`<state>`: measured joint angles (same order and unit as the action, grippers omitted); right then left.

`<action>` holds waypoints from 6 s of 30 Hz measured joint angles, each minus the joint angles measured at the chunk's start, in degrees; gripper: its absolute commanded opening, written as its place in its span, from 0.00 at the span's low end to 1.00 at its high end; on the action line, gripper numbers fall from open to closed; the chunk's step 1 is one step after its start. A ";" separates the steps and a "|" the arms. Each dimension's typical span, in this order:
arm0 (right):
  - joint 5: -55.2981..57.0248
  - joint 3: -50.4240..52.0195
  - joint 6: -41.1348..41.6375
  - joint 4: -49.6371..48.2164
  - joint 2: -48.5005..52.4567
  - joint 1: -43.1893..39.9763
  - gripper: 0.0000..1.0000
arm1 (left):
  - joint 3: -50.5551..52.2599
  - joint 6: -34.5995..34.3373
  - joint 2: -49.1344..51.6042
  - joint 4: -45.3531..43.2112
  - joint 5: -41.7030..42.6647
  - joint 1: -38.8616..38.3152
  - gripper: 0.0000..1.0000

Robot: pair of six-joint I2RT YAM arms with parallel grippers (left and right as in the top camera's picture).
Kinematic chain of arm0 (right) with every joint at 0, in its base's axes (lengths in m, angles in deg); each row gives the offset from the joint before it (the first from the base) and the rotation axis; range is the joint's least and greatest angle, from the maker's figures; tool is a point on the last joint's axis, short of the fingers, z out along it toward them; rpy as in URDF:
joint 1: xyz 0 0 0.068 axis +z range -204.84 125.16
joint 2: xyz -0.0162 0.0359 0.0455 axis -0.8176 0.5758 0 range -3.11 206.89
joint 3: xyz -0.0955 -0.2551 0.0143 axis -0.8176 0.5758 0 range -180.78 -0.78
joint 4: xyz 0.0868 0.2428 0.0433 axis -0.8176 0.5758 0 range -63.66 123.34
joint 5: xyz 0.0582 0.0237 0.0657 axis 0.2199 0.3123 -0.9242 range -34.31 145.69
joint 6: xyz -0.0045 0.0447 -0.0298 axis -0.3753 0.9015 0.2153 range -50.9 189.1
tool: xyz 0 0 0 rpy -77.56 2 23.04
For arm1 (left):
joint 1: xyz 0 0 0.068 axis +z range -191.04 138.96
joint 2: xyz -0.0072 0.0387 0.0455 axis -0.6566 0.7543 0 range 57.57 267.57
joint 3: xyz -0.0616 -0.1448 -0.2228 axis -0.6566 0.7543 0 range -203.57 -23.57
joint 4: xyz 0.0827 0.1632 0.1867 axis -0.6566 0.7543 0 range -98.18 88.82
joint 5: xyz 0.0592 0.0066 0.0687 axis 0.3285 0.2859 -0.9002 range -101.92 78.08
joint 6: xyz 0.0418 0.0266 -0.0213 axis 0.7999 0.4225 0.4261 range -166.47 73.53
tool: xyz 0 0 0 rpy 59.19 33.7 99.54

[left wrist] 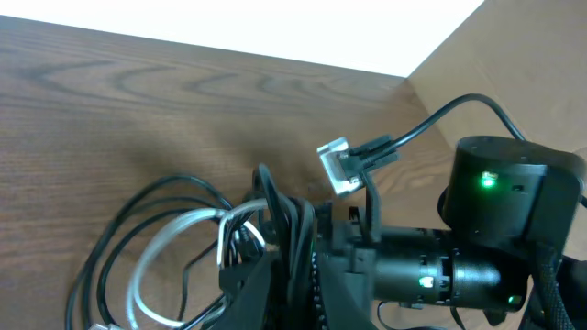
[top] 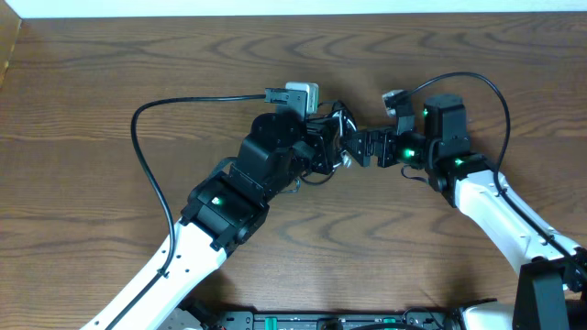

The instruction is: Untangle cables

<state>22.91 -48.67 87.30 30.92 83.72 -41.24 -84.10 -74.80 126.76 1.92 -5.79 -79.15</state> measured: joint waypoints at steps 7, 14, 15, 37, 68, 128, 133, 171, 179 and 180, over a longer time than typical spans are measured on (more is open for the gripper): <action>21.73 -0.02 2.43 7.82 0.04 1.57 0.99 | -0.04 -0.13 0.24 -1.40 1.14 -0.15 0.08; 39.04 0.02 7.08 15.98 0.02 0.68 0.99 | -0.04 1.05 -1.62 -1.31 -1.84 -0.26 0.08; 40.37 0.02 7.32 16.90 0.02 0.04 0.99 | -0.04 1.33 -2.29 -1.16 -2.49 -0.26 0.08; 45.44 0.02 8.37 24.83 0.04 -16.68 0.99 | -0.96 4.92 -17.27 12.68 -16.06 19.04 0.08; -1.22 0.02 -22.84 23.21 0.04 -14.29 0.99 | -1.01 5.44 -6.45 16.72 -8.24 22.69 0.08; -11.39 -10.69 -15.80 25.00 -12.11 -7.89 0.01 | -0.13 2.80 20.90 -5.35 28.13 10.62 0.61; -11.39 -10.69 -15.80 24.85 -12.11 -7.89 0.01 | -0.11 2.78 21.46 -7.58 29.33 7.45 0.60; -16.11 -10.69 -15.63 25.62 -16.72 -9.86 0.01 | -0.11 1.75 21.57 -5.75 21.79 3.15 0.07; -7.87 -10.69 -9.79 29.07 -16.72 -15.39 0.01 | -0.09 3.08 21.57 1.29 20.90 9.16 0.07; -6.84 -10.69 -9.14 29.31 -16.72 -16.09 0.01 | -0.09 3.41 21.57 2.40 20.90 9.86 0.07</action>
<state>16.07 -59.36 78.16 60.23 67.00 -57.33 -84.19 -71.39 148.33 4.33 15.11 -69.29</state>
